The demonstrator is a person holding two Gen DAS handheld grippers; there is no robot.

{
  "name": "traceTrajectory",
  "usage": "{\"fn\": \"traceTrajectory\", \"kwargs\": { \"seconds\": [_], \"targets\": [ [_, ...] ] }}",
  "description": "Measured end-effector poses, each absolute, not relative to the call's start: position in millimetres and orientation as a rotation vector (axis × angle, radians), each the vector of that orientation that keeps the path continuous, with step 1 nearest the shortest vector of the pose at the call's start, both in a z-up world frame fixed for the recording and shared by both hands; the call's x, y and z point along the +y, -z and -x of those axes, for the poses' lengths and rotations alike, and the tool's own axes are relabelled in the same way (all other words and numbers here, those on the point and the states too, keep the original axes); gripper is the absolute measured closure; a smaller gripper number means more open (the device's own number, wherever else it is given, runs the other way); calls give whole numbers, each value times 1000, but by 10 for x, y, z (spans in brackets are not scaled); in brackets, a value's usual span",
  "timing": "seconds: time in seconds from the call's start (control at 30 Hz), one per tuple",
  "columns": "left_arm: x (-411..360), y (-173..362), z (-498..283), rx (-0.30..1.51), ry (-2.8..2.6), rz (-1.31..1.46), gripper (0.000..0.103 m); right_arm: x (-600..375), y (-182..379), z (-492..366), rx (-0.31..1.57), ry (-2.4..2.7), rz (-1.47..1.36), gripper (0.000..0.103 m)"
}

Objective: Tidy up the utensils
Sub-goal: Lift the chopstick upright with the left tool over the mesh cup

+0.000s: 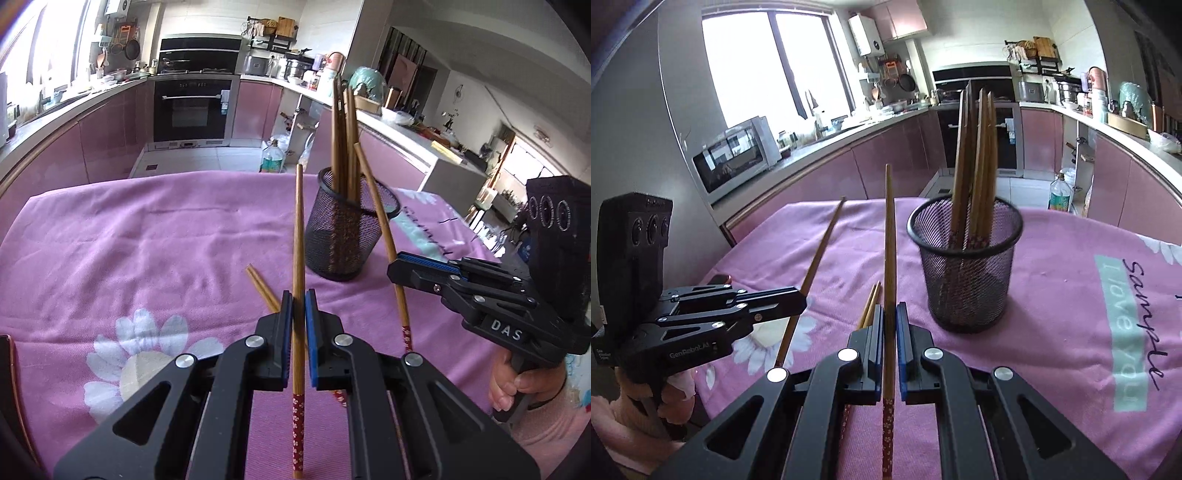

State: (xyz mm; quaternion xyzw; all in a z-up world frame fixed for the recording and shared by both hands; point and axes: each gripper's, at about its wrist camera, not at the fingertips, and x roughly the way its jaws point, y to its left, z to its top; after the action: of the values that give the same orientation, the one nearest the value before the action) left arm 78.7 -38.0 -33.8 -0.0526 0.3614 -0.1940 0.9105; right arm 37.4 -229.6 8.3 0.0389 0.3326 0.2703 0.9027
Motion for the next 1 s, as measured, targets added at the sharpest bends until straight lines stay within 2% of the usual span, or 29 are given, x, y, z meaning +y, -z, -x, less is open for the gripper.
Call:
{"fn": "traceTrajectory", "kwargs": {
  "seconds": [1.0],
  "targets": [
    [-396, -376, -784, 565, 521, 190, 95, -2641, -653, -381, 495, -511, -129, 98]
  ]
}}
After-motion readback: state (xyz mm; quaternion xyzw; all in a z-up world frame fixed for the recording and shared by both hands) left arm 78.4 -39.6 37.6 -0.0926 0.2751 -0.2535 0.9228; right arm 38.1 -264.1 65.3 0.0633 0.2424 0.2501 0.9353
